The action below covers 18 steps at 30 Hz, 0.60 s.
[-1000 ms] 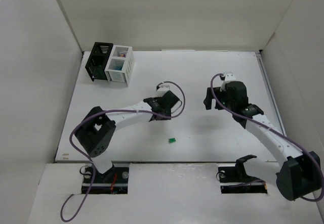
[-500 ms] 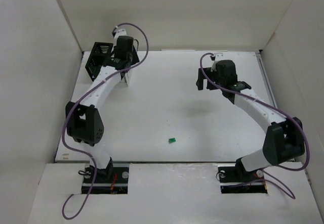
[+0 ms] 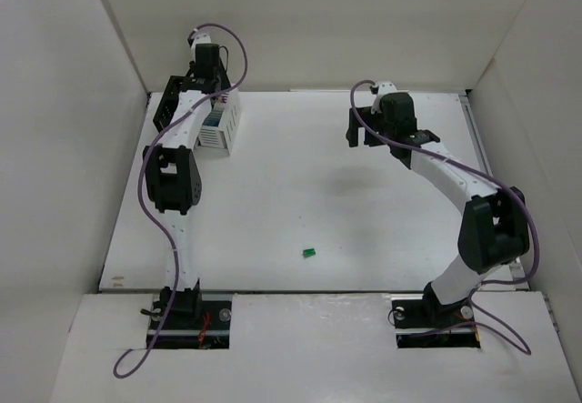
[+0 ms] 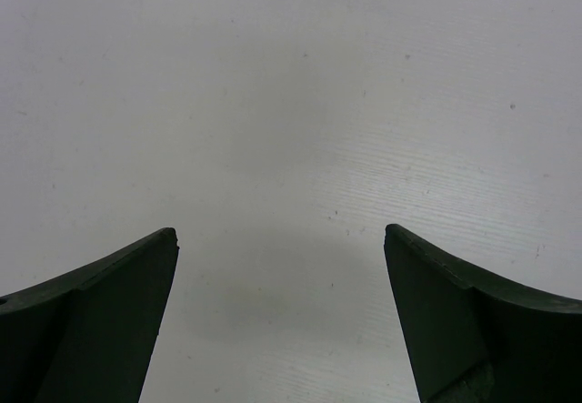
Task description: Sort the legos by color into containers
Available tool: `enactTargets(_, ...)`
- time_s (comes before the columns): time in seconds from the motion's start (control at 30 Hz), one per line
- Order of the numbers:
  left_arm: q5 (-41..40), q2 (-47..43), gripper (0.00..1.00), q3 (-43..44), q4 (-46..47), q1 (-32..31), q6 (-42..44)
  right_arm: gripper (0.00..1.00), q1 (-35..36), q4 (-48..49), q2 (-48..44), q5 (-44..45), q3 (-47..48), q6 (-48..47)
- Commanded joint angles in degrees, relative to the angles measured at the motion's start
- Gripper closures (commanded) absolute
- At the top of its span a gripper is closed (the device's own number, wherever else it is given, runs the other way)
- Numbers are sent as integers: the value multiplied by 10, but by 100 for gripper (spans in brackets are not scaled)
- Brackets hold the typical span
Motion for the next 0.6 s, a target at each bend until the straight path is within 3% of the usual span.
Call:
enactTargets(0.0,16,7,80,49,34,14,18,0,-6,26,5,-8,31,-7)
enactTargets(0.13,24,18,74,49,50,19,18,0,-16,26,10,-21,36,-7)
enactTargets(0.3,50,23,40,54,56,29,18,0,-21,26,15,-34,36,-7)
enactTargets(0.37,50,23,35,54,49,29,25,0,-21,26,15,-39,36,-7)
enactTargets(0.57,91,-37,35,25,32,29,30,0,-21,26,-2,-50,22,-12)
